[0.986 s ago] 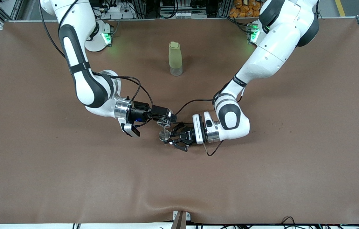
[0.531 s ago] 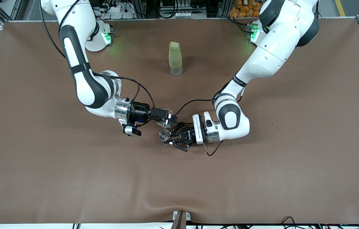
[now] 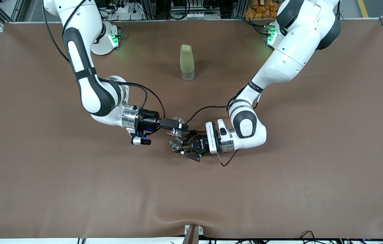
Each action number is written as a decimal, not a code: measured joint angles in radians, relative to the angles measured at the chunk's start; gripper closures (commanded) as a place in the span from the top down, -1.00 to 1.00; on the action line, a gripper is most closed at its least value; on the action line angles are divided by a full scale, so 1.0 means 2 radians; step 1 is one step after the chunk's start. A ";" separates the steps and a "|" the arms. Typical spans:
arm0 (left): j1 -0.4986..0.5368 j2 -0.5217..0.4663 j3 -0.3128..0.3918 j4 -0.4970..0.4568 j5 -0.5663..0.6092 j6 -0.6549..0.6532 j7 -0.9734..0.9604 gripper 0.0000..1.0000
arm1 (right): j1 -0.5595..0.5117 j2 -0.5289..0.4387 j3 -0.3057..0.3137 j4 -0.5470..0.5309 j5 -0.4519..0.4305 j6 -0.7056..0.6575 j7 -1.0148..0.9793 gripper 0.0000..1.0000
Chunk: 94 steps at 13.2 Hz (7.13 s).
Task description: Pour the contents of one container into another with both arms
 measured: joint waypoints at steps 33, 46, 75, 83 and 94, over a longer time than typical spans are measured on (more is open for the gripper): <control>0.401 0.025 0.041 -0.074 0.411 -0.417 -0.016 -1.00 | -0.357 0.089 -0.042 0.009 -0.440 -0.308 -1.024 -1.00; 0.401 0.044 0.048 -0.077 0.425 -0.426 -0.015 -1.00 | -0.397 0.192 -0.042 0.030 -0.440 -0.294 -1.093 -1.00; 0.472 -0.062 0.041 0.020 0.625 -0.452 -0.453 1.00 | -0.388 0.142 -0.189 0.142 -0.616 -0.294 -0.901 1.00; 0.394 -0.239 0.039 0.031 0.734 -0.449 -0.767 1.00 | -0.342 -0.009 -0.240 0.218 -0.832 -0.296 -0.536 1.00; 0.293 -0.341 0.016 0.023 0.837 -0.455 -1.015 1.00 | -0.321 -0.218 0.015 0.222 -1.042 -0.360 0.081 1.00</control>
